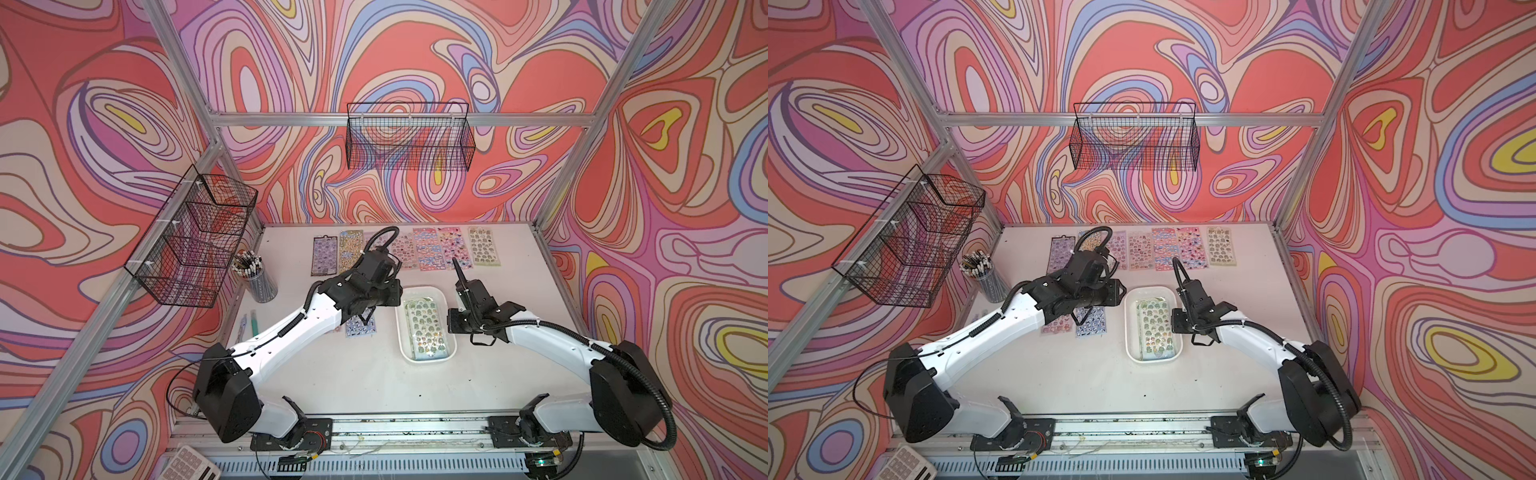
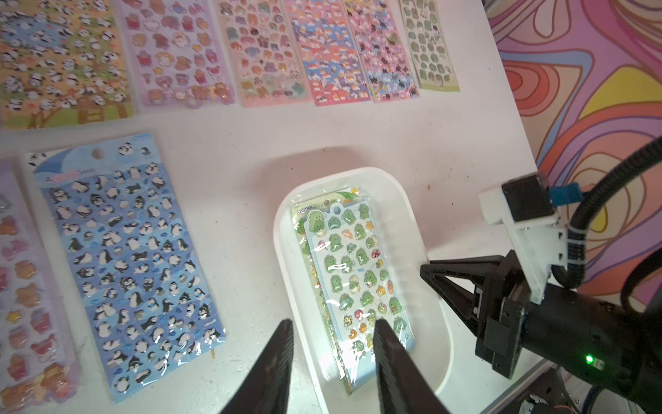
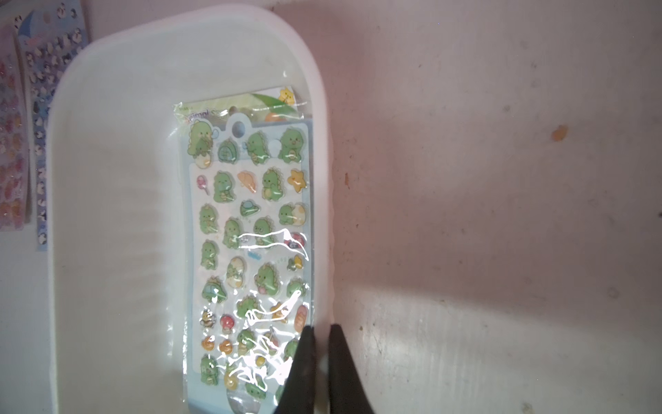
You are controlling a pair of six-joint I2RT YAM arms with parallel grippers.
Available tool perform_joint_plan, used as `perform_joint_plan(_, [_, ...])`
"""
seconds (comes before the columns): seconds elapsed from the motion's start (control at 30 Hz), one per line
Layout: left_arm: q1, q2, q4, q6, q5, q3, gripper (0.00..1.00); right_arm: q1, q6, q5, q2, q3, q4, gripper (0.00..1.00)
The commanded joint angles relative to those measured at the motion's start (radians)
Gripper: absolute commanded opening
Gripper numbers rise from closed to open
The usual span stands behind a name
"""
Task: Take the stickers out of the storage box
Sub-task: Pick up the sticker from the storage box.
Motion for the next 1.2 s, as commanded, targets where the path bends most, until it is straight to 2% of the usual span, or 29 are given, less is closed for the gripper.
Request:
perform_joint_plan(0.0, [-0.045, 0.035, 0.008, -0.035, -0.042, 0.018, 0.41, 0.003, -0.011, 0.044, -0.027, 0.011, -0.063, 0.0])
perform_joint_plan(0.23, [-0.132, 0.137, 0.098, -0.075, -0.038, 0.023, 0.39, 0.003, -0.011, 0.077, -0.066, -0.002, -0.102, 0.0])
perform_joint_plan(0.7, [-0.205, 0.274, 0.185, -0.117, -0.068, 0.01, 0.38, 0.003, 0.007, 0.094, -0.105, -0.044, -0.099, 0.0])
perform_joint_plan(1.03, [-0.236, 0.402, 0.034, -0.097, -0.148, 0.119, 0.45, 0.003, 0.023, 0.079, -0.118, -0.086, -0.06, 0.0])
perform_joint_plan(1.17, [-0.235, 0.459, -0.026, -0.126, -0.161, 0.166, 0.44, 0.003, 0.025, 0.075, -0.116, -0.1, -0.045, 0.0])
